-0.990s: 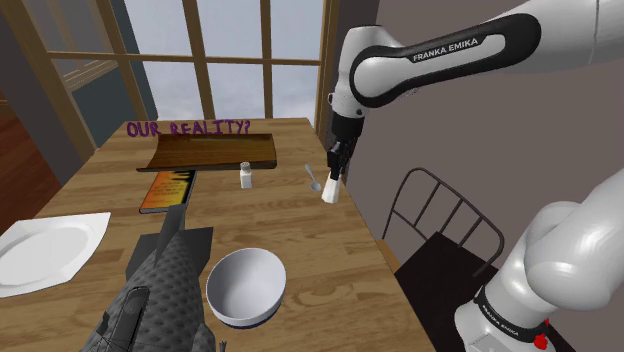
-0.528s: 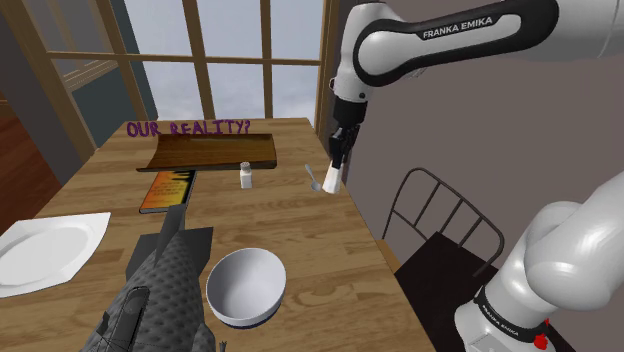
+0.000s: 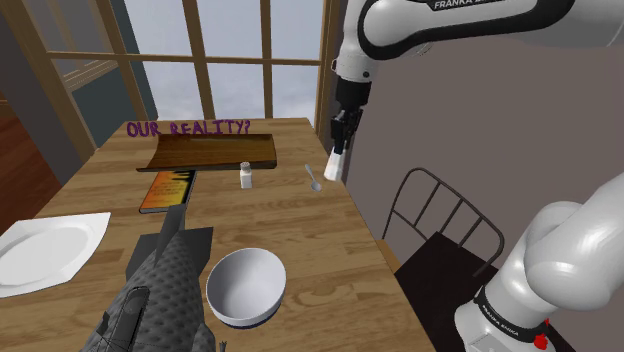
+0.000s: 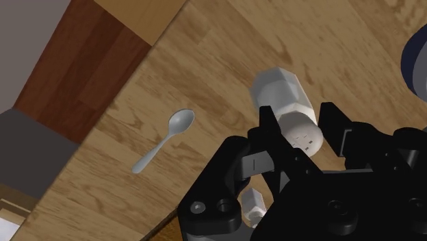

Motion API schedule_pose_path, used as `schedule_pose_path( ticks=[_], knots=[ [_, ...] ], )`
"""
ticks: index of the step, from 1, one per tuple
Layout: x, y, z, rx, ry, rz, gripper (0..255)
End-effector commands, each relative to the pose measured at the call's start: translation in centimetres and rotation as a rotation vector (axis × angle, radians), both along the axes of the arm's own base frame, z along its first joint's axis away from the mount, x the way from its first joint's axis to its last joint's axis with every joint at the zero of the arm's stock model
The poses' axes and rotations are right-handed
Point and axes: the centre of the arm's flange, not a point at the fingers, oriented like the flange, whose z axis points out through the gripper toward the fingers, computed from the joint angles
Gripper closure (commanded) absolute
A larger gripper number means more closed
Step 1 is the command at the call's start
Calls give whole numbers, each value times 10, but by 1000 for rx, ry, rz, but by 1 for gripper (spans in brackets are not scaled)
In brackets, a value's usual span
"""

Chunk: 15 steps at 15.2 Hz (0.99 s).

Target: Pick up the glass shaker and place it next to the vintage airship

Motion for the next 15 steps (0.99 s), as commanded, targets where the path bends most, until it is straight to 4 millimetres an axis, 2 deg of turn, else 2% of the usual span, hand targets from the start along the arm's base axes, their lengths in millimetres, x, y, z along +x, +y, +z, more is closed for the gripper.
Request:
schedule_pose_path(
  ticks=[1, 15],
  knots=[
    [-1, 1, 11, 0, 0, 0, 255],
    [-1, 1, 85, 0, 0, 0, 255]
  ],
)
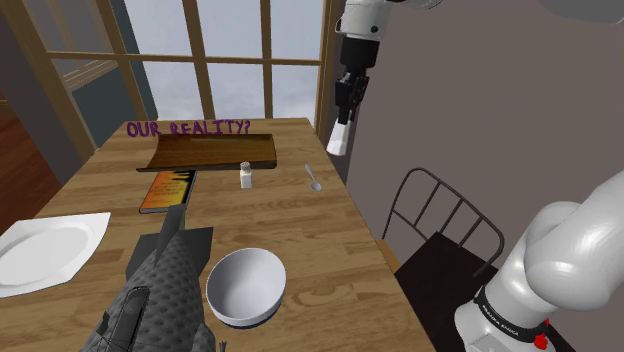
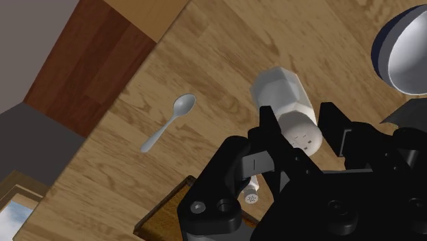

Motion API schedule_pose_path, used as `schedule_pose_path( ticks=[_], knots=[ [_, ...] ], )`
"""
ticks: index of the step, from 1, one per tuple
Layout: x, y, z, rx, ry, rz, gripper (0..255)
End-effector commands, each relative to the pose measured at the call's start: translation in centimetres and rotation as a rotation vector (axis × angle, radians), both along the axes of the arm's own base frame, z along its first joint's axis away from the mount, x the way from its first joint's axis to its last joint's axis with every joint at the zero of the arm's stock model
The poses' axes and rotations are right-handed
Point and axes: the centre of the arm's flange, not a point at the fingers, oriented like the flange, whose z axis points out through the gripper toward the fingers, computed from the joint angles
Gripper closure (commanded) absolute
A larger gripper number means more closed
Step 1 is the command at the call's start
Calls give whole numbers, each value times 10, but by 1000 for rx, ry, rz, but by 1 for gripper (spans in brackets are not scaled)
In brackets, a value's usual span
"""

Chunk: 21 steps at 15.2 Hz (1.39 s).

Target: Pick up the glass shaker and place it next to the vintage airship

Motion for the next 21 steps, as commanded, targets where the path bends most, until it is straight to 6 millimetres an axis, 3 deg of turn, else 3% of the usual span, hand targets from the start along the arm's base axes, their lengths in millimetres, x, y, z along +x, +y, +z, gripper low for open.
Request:
schedule_pose_path(
  ticks=[1, 21],
  knots=[
    [-1, 1, 10, 0, 0, 0, 255],
    [-1, 1, 114, 0, 0, 0, 255]
  ],
)
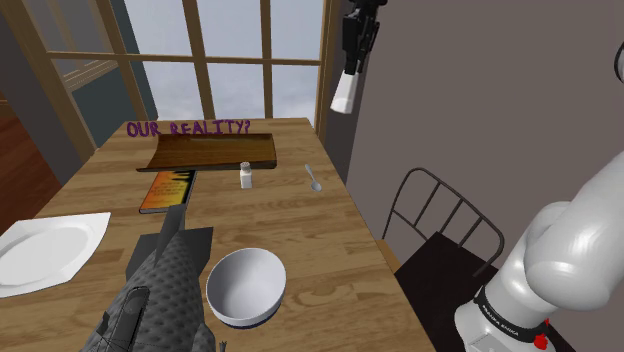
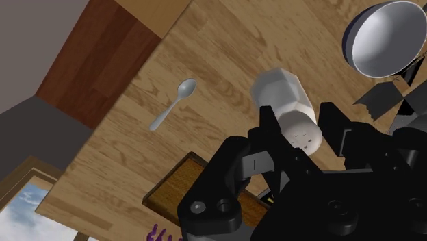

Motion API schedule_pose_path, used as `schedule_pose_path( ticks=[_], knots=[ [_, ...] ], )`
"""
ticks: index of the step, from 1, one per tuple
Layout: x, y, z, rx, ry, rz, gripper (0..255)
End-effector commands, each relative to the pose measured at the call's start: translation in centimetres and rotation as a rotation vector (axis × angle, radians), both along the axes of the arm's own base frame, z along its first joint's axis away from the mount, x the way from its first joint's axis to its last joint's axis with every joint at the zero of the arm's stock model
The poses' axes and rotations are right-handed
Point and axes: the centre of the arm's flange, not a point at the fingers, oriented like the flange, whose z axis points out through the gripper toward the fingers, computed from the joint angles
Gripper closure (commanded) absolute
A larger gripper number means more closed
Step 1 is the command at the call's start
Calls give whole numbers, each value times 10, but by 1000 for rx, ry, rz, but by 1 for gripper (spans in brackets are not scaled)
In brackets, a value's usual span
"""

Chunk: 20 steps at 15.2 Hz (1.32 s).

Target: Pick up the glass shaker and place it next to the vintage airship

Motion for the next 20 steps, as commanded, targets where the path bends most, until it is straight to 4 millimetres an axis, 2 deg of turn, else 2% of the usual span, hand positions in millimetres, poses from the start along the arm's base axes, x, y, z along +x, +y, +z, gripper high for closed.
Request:
schedule_pose_path(
  ticks=[1, 20],
  knots=[
    [-10, 9, 4, 0, 0, 0, 255],
    [-192, 181, 4, 0, 0, 0, 255]
  ],
)
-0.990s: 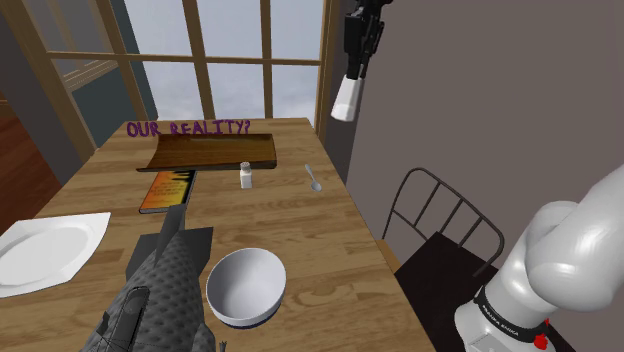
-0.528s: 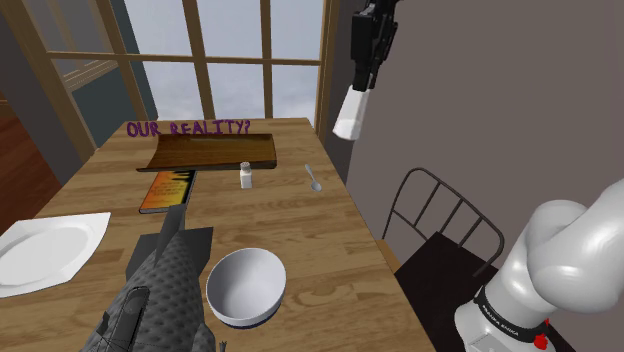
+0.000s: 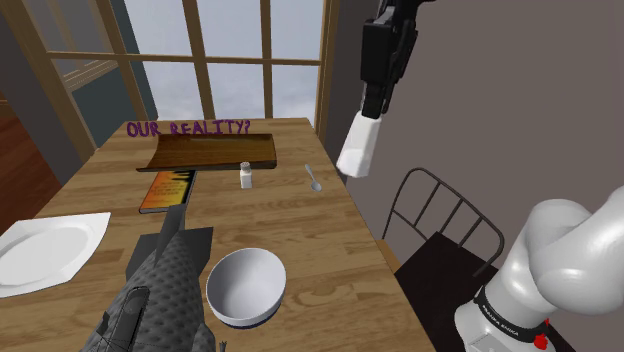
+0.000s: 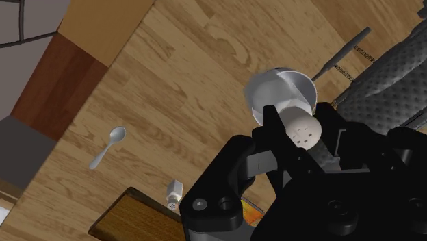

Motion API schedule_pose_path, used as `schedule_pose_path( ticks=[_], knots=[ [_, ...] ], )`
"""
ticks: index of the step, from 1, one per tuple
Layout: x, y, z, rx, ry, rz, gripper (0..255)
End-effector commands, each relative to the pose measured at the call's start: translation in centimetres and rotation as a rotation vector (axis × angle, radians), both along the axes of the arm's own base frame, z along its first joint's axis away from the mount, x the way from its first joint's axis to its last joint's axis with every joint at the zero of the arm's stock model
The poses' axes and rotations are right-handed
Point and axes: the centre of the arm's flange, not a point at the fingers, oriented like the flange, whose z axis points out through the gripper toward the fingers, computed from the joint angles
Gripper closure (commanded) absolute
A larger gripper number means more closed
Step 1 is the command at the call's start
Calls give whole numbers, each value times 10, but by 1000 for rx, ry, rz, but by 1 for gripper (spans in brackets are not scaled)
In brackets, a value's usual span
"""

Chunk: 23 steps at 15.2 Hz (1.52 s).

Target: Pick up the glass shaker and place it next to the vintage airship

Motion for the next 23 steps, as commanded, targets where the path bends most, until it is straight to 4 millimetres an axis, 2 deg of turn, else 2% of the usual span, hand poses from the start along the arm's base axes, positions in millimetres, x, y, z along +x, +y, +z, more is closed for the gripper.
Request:
schedule_pose_path(
  ticks=[1, 7, 8, 23],
  knots=[
    [-19, 20, 0, 0, 0, -1, 255],
    [-77, 74, 0, 0, 0, -1, 255],
    [-80, 78, 0, 0, 0, -1, 255],
    [-80, 78, -79, 0, 0, -1, 255]
  ],
)
